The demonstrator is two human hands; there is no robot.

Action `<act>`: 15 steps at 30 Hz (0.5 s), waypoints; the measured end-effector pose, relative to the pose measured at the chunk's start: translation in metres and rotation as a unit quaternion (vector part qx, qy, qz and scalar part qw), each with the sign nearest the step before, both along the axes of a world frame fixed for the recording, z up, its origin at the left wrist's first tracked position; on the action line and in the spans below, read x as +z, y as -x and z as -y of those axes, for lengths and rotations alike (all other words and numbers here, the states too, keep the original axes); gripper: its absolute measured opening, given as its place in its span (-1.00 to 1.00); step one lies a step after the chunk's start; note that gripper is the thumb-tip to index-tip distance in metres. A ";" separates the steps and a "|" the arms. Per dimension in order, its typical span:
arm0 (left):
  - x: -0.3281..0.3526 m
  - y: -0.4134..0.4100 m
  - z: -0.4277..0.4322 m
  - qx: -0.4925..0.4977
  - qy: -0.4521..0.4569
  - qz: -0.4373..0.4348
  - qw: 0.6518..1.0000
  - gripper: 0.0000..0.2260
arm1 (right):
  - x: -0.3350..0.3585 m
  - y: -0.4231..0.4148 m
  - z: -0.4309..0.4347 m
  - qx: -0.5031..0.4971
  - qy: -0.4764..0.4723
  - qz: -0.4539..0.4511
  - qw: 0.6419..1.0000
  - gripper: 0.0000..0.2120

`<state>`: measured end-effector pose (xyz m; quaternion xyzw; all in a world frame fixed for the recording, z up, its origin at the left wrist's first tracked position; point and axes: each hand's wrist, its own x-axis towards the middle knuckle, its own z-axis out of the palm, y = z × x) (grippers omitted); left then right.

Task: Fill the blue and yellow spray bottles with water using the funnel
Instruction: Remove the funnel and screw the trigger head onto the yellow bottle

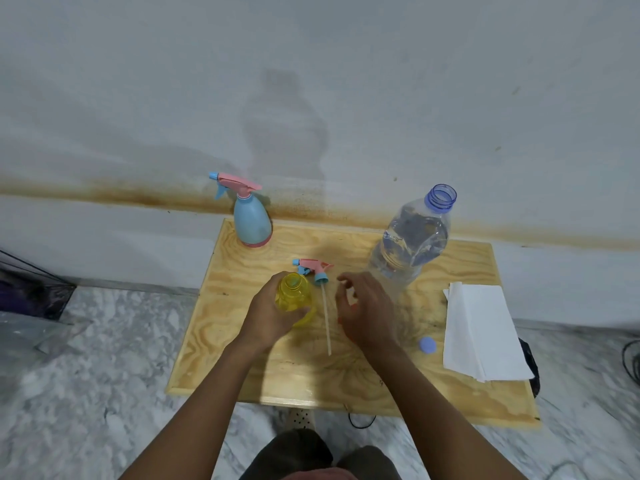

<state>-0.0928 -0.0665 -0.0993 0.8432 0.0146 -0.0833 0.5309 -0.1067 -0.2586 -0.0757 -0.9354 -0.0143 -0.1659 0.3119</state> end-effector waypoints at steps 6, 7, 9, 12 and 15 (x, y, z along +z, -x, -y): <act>-0.003 -0.004 -0.008 -0.005 -0.003 -0.007 1.000 -0.45 | -0.018 -0.060 -0.025 -0.003 0.005 -0.330 0.944 -0.59; -0.004 -0.004 -0.009 -0.007 -0.004 -0.006 1.000 -0.46 | -0.022 -0.067 -0.027 -0.011 0.004 -0.346 0.938 -0.59; -0.005 -0.004 -0.009 -0.010 -0.008 -0.001 1.000 -0.47 | -0.027 -0.077 -0.029 -0.022 0.004 -0.366 0.930 -0.62; -0.006 -0.005 -0.010 -0.013 -0.019 0.004 1.000 -0.47 | -0.037 -0.087 -0.030 -0.029 -0.023 -0.393 0.919 -0.69; -0.008 -0.005 -0.010 -0.007 -0.027 -0.002 1.000 -0.46 | -0.051 -0.091 -0.031 -0.031 -0.068 -0.389 0.918 -0.73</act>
